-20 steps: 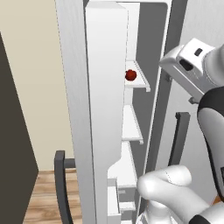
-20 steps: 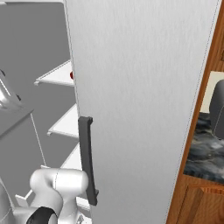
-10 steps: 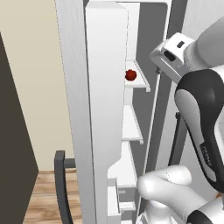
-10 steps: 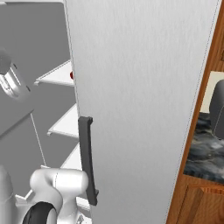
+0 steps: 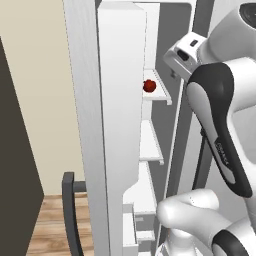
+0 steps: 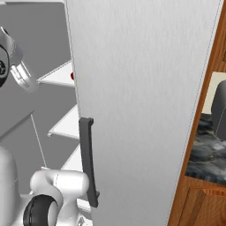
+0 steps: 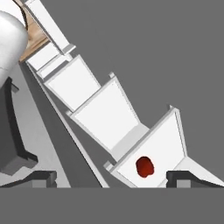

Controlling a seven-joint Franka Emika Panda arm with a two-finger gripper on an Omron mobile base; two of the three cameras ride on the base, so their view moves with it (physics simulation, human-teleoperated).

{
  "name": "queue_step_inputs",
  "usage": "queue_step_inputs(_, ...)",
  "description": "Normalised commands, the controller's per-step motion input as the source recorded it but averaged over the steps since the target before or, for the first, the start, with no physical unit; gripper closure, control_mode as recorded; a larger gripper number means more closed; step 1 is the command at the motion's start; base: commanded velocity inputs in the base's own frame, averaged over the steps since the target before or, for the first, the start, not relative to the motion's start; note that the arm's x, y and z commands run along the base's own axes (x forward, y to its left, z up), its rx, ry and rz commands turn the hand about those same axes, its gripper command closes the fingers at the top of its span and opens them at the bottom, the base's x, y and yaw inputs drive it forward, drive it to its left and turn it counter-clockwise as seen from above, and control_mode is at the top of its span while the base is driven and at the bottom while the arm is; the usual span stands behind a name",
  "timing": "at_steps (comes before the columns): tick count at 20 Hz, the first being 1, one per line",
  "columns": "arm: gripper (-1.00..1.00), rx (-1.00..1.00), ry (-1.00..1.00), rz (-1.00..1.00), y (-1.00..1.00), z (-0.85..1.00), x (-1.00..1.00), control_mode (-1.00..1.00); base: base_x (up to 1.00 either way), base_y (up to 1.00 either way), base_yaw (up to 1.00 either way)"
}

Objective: Take the pear, bell pepper, and mushroom from the freezer and place them in the bowl on the counter.

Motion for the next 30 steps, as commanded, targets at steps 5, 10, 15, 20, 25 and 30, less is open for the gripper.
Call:
queue_step_inputs(5,-1.00,-0.02,0.00,0.00,0.00,-0.09,0.27,-1.00,0.00,0.00,0.00)
queue_step_inputs(10,-1.00,-0.01,0.03,0.00,0.00,-0.21,0.39,-1.00,0.00,0.00,0.00)
queue_step_inputs(15,-1.00,-0.04,0.05,0.00,0.05,-0.23,0.33,-1.00,0.00,0.00,0.00)
queue_step_inputs(20,-1.00,-0.05,0.03,0.00,0.04,-0.17,0.30,-1.00,0.00,0.00,0.00)
queue_step_inputs(25,-1.00,-0.05,0.05,0.00,0.01,-0.13,0.31,-1.00,0.00,0.00,0.00)
queue_step_inputs(30,-1.00,-0.02,0.04,0.00,0.00,-0.03,0.29,-1.00,0.00,0.00,0.00)
